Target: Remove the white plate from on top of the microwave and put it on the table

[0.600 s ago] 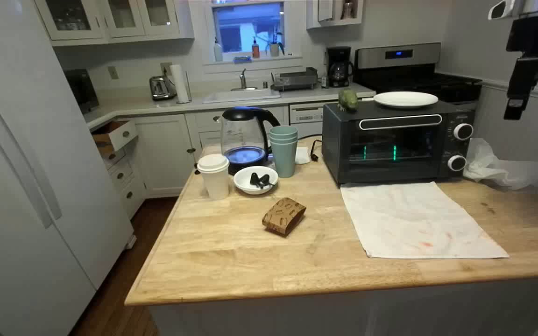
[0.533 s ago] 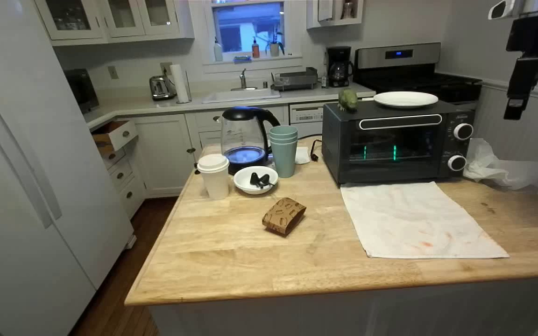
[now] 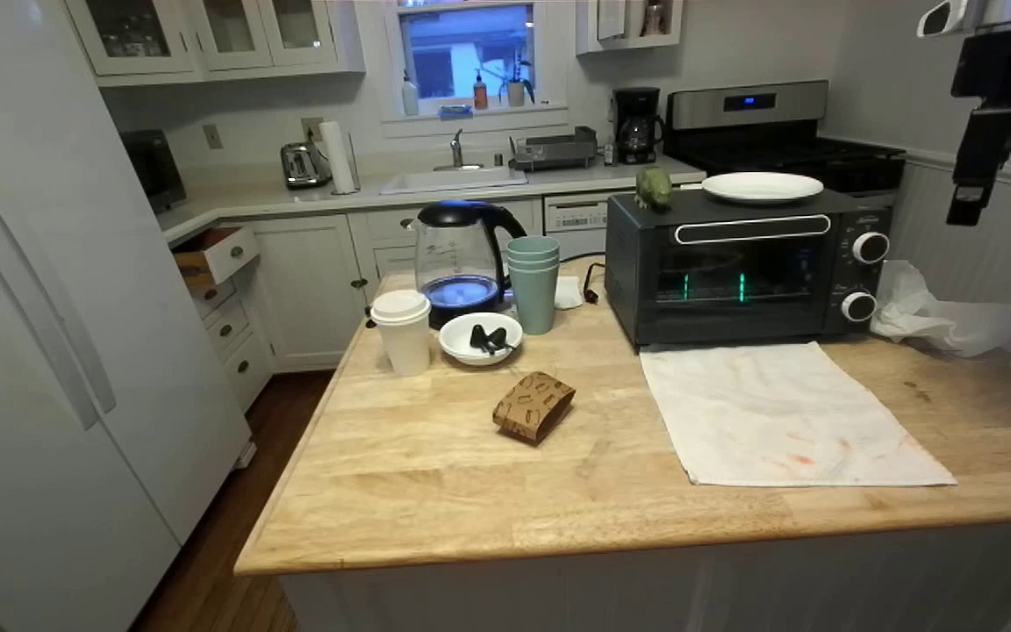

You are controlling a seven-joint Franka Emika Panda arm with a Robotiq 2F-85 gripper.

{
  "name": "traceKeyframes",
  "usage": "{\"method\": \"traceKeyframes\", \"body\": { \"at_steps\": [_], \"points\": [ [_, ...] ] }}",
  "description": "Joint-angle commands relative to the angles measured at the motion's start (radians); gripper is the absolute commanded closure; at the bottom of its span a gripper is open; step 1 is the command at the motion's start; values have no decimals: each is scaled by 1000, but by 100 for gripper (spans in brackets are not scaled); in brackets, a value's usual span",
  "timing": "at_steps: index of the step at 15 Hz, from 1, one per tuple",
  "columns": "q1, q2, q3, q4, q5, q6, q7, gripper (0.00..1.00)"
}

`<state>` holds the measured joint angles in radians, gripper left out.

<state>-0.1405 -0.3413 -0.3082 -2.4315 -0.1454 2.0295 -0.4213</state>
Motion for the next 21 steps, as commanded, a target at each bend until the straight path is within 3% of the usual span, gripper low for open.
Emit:
{"method": "traceKeyframes", "body": {
  "at_steps": [1,7,14,17,21],
  "points": [
    [-11,45,15,51,45,-37,42,0],
    [-21,193,-44,244,347,-144,50,0],
    [-139,338,-105,365,546,-129,38,0],
    [-190,414,-115,415,696,-173,28,0],
    [-245,496,-94,462,890,-138,41,0]
  ]
}}
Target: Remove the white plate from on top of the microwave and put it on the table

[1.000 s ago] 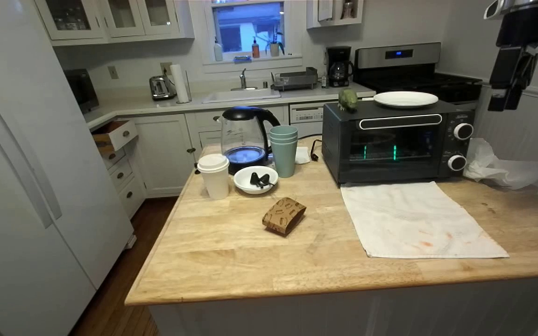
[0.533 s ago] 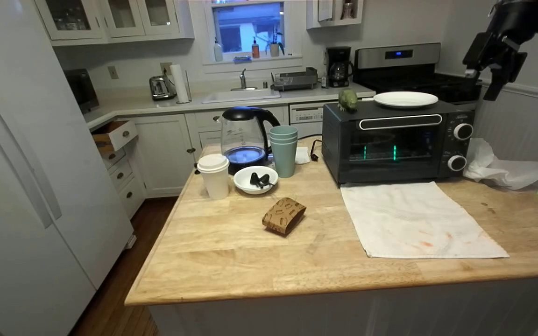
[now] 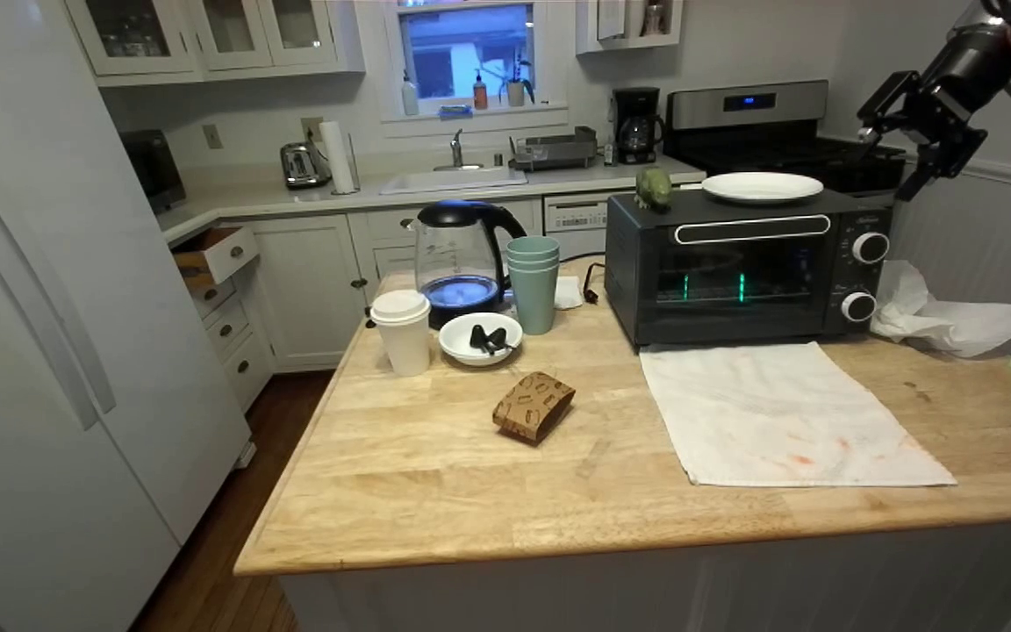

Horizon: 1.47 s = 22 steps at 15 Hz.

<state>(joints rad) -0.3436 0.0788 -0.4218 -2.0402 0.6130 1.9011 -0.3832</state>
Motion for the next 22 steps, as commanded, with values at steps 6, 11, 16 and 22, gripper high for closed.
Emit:
{"method": "traceKeyframes", "body": {
  "at_steps": [6,11,16,22],
  "points": [
    [-61,89,36,61,175,68,4,0],
    [-61,89,38,60,175,67,4,0],
    [-62,121,59,86,294,146,-2,0],
    [-68,180,72,117,367,217,8,0]
  ]
}}
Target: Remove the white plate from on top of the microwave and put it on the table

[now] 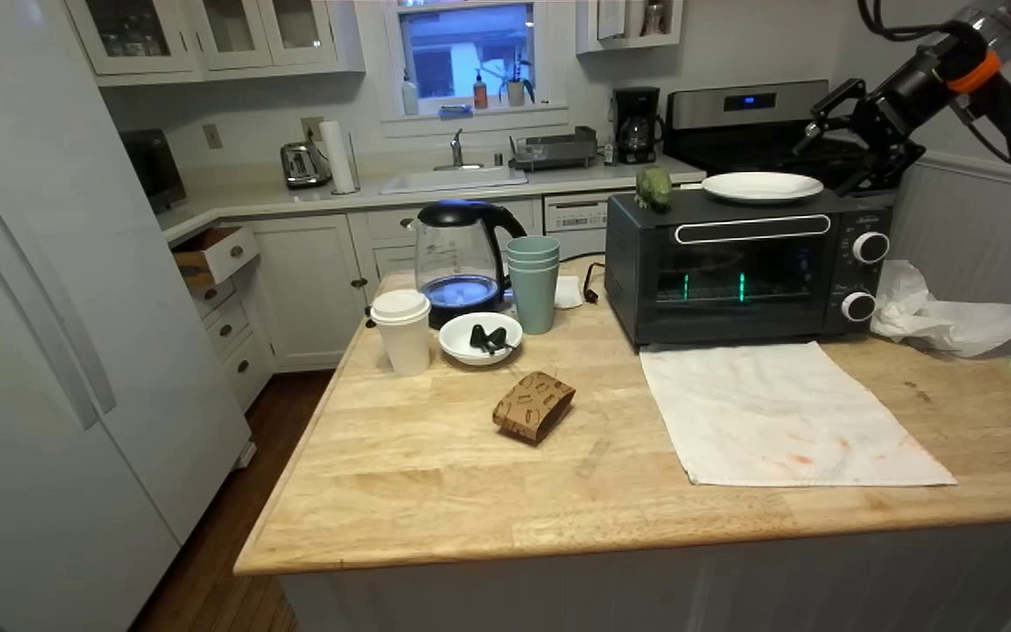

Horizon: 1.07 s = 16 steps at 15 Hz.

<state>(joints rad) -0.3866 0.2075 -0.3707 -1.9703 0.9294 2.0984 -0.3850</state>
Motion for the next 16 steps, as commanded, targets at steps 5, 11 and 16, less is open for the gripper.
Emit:
{"method": "traceKeyframes", "body": {
  "at_steps": [5,11,16],
  "points": [
    [-46,116,26,103,95,24,39,0],
    [-61,169,40,160,126,25,90,0],
    [-68,200,51,196,122,33,120,36]
  ]
}}
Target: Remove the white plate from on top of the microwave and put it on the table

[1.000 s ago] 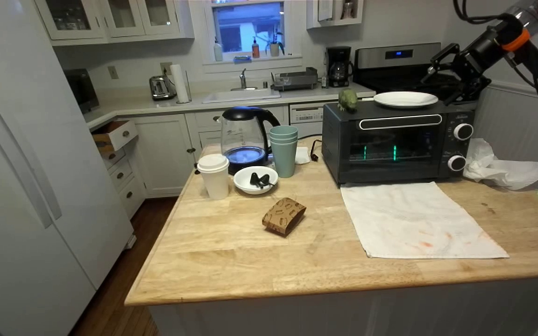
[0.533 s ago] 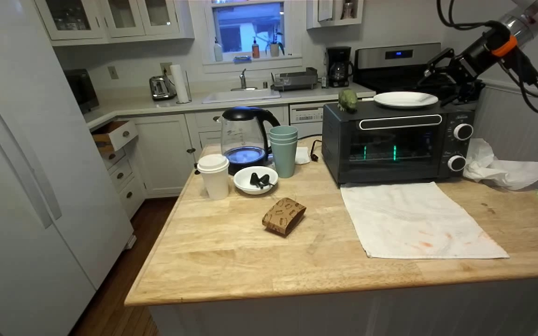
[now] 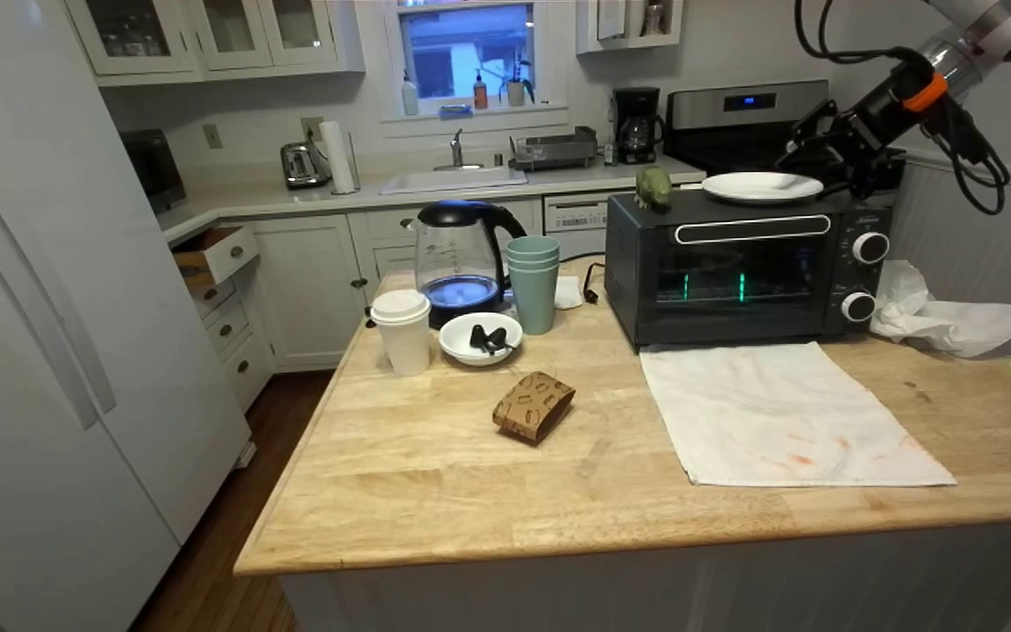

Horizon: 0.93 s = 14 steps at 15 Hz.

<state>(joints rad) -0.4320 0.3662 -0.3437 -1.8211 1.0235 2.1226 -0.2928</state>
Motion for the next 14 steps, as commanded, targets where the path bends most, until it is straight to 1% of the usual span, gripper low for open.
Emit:
{"method": "traceKeyframes", "body": {
  "at_steps": [1,5,6,7,9,10,11,14],
  "points": [
    [-23,42,25,50,26,7,34,44],
    [-31,52,27,65,24,8,47,62],
    [-33,56,27,69,24,8,49,70],
    [-37,58,27,72,24,4,55,75],
    [-43,60,27,77,23,-5,63,87],
    [-46,57,27,78,22,-10,69,90],
    [-49,49,26,78,20,-19,77,100],
    [-55,24,22,86,21,-44,89,97]
  ]
}}
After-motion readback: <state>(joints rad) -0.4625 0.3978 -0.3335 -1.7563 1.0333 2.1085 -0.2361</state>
